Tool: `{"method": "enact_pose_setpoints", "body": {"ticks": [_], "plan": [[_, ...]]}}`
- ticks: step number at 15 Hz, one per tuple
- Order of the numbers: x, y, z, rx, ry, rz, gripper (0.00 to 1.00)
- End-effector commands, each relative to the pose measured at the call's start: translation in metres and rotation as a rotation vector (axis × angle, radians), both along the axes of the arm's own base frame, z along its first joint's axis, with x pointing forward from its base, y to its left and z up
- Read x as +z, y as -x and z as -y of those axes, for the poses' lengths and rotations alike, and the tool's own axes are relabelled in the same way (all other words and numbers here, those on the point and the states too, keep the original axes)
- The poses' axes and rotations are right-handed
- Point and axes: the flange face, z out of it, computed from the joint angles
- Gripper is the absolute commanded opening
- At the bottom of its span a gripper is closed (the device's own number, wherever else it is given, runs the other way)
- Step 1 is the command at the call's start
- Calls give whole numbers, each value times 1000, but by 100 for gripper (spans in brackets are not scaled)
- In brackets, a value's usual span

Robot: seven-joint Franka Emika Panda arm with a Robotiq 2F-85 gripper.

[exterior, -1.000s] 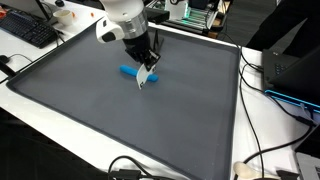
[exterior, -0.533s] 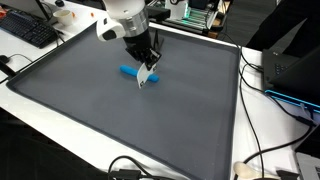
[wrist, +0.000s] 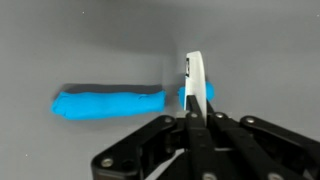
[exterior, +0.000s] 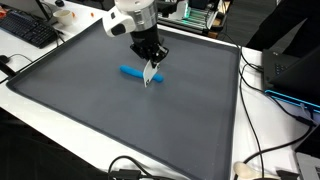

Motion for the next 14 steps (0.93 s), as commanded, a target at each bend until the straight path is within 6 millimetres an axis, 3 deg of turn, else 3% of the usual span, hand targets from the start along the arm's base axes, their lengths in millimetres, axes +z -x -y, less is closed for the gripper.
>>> {"method": "enact_pose_setpoints", "body": {"ticks": [1,6,14], "plan": [[16,7,5,19,45,15,1],[30,1,21,23,82,43,1],[11,-1,27,34,91,20,1]]}}
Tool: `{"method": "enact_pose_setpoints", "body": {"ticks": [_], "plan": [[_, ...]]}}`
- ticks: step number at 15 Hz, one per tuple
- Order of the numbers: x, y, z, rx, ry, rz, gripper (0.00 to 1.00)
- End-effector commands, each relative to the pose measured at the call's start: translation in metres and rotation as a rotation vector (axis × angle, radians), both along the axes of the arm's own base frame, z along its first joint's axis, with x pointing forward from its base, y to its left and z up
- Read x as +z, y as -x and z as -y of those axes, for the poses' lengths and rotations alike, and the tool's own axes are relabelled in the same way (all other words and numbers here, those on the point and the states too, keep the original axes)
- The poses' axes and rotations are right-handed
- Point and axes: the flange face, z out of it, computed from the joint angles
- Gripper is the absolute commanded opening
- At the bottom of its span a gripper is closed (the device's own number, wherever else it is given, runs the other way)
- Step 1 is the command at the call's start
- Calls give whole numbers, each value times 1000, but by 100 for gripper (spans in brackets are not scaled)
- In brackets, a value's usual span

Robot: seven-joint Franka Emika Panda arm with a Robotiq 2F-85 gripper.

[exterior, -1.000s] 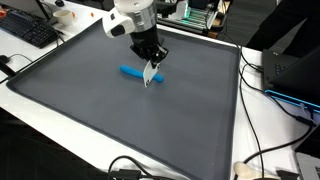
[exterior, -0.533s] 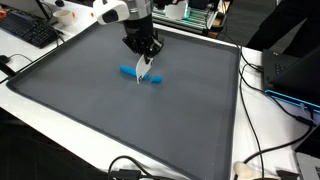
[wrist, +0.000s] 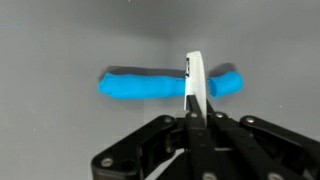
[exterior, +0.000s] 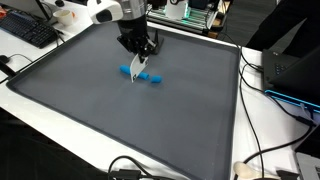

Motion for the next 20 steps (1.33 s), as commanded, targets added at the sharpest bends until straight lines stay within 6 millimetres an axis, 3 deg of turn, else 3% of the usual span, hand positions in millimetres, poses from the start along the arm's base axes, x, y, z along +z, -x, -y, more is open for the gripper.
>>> {"method": "enact_pose_setpoints", "body": {"ticks": [1,20], "plan": [[-11,4,1,11,15,-27,1],[-55,2,2,31,49,-69,1]]}}
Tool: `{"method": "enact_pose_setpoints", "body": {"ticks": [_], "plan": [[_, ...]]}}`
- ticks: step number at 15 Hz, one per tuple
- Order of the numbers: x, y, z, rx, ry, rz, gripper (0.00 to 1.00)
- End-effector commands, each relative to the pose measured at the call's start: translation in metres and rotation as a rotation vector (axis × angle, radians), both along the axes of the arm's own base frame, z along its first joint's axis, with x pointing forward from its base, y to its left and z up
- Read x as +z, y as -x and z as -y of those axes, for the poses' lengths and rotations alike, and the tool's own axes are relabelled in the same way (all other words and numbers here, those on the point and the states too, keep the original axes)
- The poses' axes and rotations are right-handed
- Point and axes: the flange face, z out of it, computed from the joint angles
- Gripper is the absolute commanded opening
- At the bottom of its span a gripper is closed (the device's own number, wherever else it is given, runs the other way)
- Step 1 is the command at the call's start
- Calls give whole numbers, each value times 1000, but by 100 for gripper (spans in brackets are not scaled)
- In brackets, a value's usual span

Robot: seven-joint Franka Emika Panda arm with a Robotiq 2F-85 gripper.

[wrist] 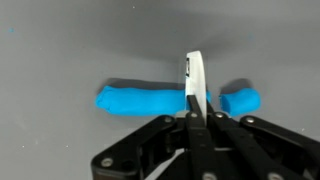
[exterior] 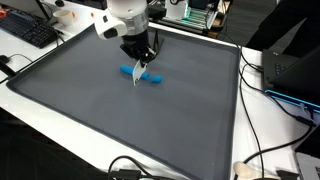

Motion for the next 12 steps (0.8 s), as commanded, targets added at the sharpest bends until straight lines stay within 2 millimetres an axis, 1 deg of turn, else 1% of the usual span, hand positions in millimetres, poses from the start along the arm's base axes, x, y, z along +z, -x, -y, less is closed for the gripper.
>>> {"method": "enact_pose_setpoints", "body": {"ticks": [1,8,12], "plan": [[-22,-1,2,10,20,-22,1],[-34,-3,2,9,8,-50,1],[-31,-3,2,4,-39,-73,1]]}}
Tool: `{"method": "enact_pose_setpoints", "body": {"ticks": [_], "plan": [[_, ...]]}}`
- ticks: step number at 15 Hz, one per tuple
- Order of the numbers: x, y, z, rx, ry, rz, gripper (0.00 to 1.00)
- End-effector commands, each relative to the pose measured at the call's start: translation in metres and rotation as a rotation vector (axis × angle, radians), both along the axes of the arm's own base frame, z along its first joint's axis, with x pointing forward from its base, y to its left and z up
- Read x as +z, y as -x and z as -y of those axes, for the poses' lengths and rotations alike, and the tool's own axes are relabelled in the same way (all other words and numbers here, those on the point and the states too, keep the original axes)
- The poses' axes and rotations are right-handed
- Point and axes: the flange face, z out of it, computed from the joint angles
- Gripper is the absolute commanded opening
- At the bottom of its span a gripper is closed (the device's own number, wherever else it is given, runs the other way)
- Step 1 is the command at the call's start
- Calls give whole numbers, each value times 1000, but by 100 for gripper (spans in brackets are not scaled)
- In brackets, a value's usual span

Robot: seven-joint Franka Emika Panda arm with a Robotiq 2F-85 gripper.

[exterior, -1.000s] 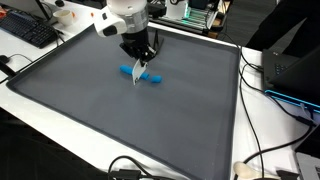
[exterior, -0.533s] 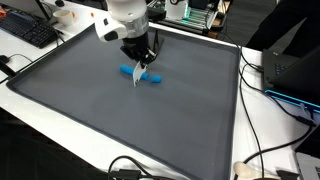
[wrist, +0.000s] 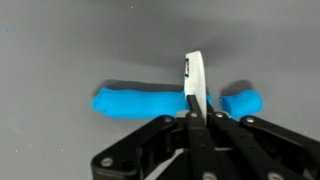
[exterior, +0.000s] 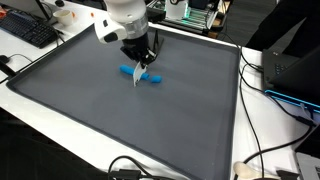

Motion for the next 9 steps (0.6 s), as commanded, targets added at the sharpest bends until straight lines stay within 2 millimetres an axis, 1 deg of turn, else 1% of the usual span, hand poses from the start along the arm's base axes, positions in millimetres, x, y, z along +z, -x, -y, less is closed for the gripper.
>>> {"method": "enact_pose_setpoints", "body": {"ticks": [1,9], "plan": [[-22,1,2,8,-45,-55,1],[-12,5,1,-9,-103,-66,1]]}}
